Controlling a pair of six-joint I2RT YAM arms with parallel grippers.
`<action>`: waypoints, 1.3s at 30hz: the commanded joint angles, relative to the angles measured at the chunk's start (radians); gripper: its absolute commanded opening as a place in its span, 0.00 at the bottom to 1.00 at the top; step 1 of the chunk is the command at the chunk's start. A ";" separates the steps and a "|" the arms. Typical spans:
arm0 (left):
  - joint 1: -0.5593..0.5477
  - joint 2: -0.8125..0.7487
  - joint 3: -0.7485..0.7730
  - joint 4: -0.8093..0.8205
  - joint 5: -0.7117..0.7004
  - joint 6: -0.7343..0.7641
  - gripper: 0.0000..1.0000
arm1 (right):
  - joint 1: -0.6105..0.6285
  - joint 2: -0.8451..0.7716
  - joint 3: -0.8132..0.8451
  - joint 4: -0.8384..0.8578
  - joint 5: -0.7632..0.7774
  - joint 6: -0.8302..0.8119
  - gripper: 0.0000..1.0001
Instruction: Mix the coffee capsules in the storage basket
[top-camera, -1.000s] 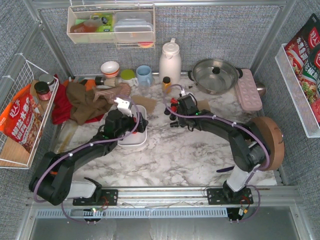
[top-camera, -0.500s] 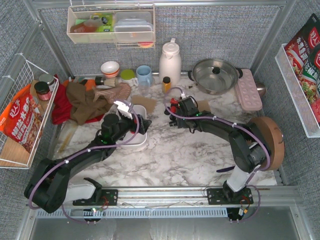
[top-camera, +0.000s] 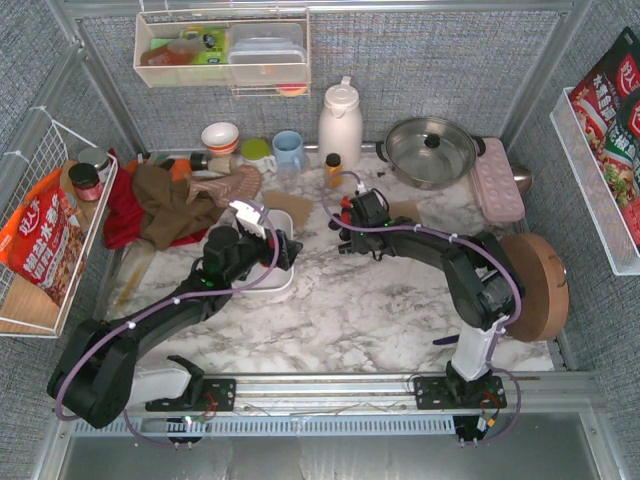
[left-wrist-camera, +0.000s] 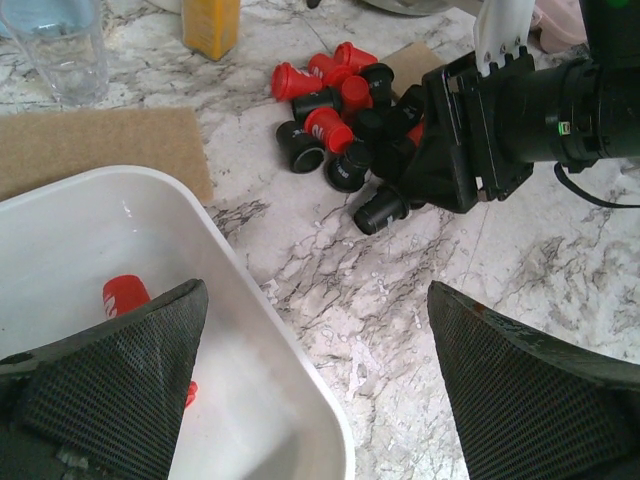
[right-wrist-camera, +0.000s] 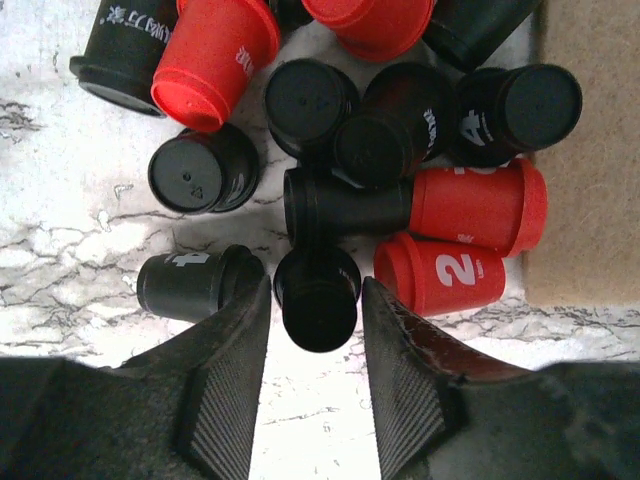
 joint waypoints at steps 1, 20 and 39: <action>0.000 0.013 0.018 -0.013 0.014 0.003 0.99 | -0.001 0.019 0.024 0.015 0.006 0.006 0.44; -0.172 0.032 -0.204 0.499 0.171 0.421 0.99 | 0.038 -0.396 -0.110 -0.099 -0.212 0.071 0.23; -0.327 0.263 -0.114 0.758 0.229 0.511 0.99 | 0.174 -0.723 -0.284 0.039 -0.374 0.234 0.24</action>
